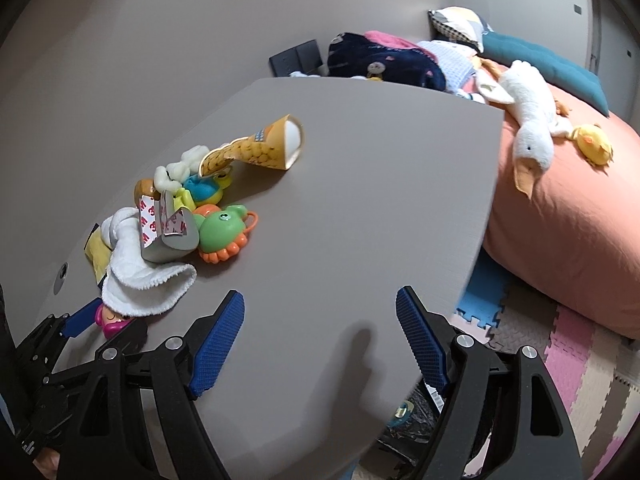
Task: Collect trash
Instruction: 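Grasp the green turtle rattle with the right tool while the left tool grasps the pink doll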
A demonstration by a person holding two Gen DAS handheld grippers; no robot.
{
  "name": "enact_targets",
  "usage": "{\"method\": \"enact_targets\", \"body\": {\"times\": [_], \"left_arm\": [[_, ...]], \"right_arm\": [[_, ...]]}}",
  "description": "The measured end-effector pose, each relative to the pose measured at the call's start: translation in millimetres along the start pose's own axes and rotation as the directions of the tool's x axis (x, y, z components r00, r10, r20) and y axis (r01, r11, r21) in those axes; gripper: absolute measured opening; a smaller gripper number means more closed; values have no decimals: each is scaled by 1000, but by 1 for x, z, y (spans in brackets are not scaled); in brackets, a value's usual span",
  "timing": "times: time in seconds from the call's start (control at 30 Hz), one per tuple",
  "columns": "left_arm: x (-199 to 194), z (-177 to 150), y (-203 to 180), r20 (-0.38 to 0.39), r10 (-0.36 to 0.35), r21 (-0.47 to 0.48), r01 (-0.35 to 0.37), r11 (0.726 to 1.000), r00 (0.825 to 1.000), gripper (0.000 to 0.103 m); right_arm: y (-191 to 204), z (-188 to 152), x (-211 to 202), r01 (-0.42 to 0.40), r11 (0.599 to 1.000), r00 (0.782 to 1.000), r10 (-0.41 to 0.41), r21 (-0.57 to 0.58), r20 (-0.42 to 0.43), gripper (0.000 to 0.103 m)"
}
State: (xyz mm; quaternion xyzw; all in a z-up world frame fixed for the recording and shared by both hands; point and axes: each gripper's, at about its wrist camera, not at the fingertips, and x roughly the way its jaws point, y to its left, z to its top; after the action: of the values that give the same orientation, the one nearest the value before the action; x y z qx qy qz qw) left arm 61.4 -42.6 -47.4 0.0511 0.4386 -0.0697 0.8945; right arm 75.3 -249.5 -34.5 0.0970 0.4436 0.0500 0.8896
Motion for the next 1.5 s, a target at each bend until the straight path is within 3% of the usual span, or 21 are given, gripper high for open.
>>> {"method": "enact_targets", "body": {"times": [0.6,0.87,1.0,1.1,1.23,1.5], "left_arm": [[11,9,24,5,-14,-20,14,1000,1000,65],[12,9,31,4,-29,-41,29,999,1000,65],[11,8,32,6,-33,-43,34,999,999,65],[11,6,32,9,-34,-37,34,999,999,65],[10,6,34,7,-38,-38,39,999,999,65],[6,5,31,9,-23,-29,23,999,1000,65]], "right_arm": [[57,32,61,-14,991,999,8,-135,-47,79],[79,45,71,43,972,999,-43,-230,3,79],[89,54,72,42,957,999,-33,-288,34,79],[93,61,82,25,948,1000,-23,-319,10,78],[94,58,91,-9,946,1000,-1,-323,-31,52],[86,50,75,-50,961,998,41,-272,-41,51]]}}
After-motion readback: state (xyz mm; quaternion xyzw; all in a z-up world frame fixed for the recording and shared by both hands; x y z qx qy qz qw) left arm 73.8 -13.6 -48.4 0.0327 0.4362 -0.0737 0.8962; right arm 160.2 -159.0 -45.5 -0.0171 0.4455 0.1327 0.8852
